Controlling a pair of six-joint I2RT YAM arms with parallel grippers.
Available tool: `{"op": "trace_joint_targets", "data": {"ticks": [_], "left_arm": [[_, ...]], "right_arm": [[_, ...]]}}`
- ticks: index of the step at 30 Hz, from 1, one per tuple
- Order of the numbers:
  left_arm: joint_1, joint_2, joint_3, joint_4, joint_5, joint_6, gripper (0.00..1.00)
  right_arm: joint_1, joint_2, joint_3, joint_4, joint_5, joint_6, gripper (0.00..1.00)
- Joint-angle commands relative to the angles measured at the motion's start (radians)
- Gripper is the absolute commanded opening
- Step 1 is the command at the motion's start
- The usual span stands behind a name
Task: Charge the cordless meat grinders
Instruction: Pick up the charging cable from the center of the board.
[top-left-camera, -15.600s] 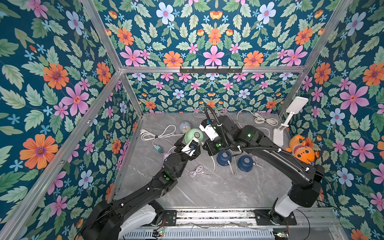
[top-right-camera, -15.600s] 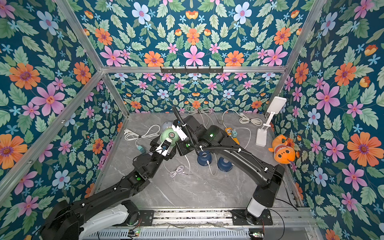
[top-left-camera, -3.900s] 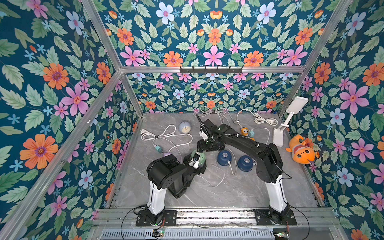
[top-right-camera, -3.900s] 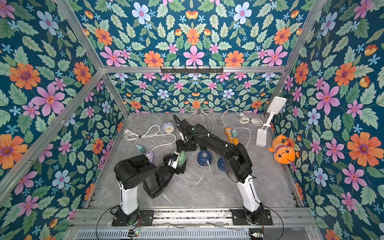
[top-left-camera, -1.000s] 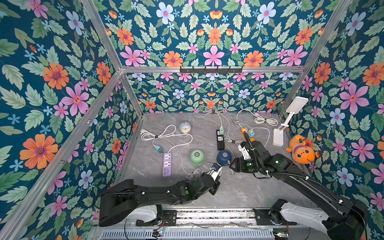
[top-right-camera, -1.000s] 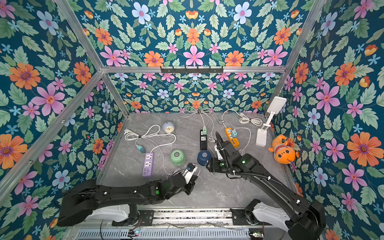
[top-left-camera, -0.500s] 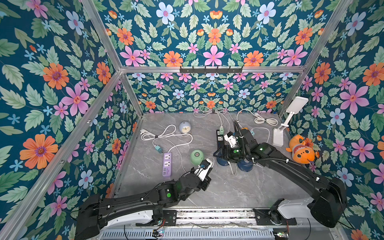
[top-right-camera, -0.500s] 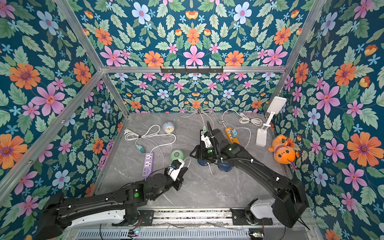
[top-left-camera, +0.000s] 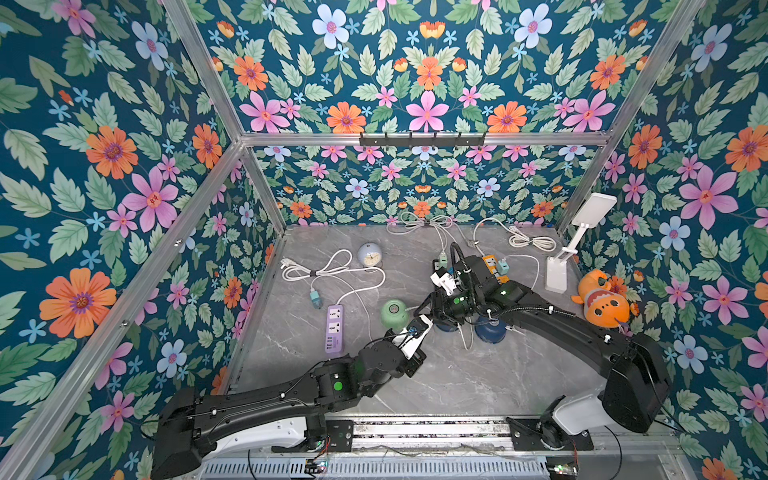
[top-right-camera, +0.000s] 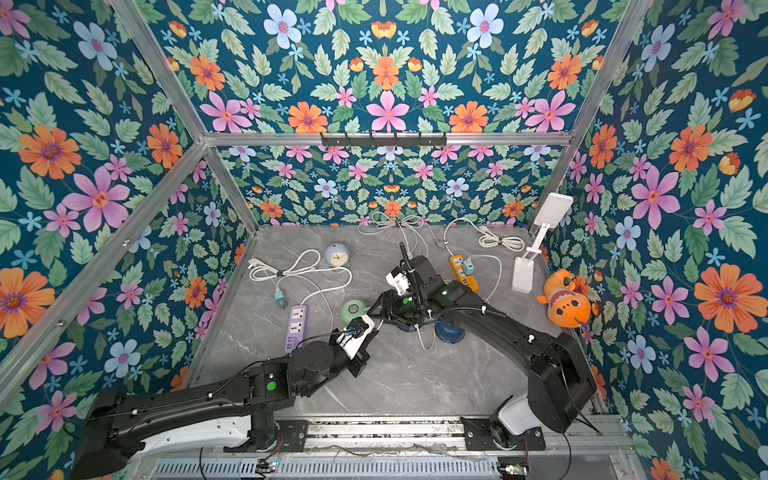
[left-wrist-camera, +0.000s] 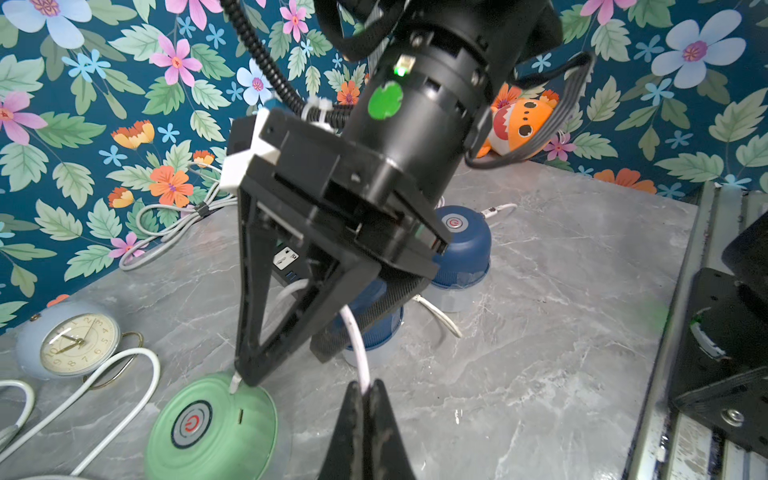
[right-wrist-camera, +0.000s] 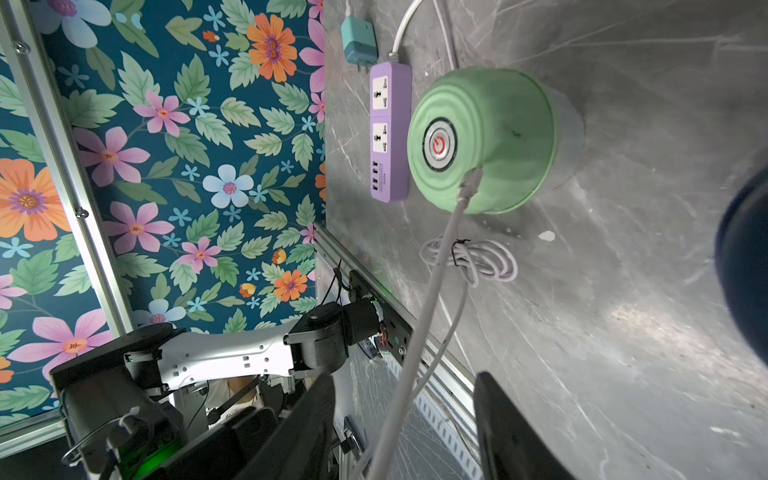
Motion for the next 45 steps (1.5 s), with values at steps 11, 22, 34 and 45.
{"op": "trace_joint_targets", "data": {"ticks": [11, 22, 34, 45], "left_arm": [[-0.005, 0.005, 0.046, -0.039, 0.027, -0.016, 0.0], [-0.004, -0.043, 0.061, -0.078, -0.112, -0.175, 0.88], [0.574, -0.095, 0.111, 0.091, 0.625, -0.719, 0.84], [0.763, 0.161, 0.067, 0.566, 0.909, -1.35, 0.62]], "right_arm": [[-0.029, 0.015, 0.045, 0.022, -0.018, -0.069, 0.06], [-0.081, -0.086, 0.042, 0.072, -0.014, -0.189, 0.0], [-0.139, -0.213, -0.053, 0.188, -0.08, -0.342, 0.0], [-0.118, -0.253, -0.033, 0.092, 0.098, -0.519, 0.0]]}}
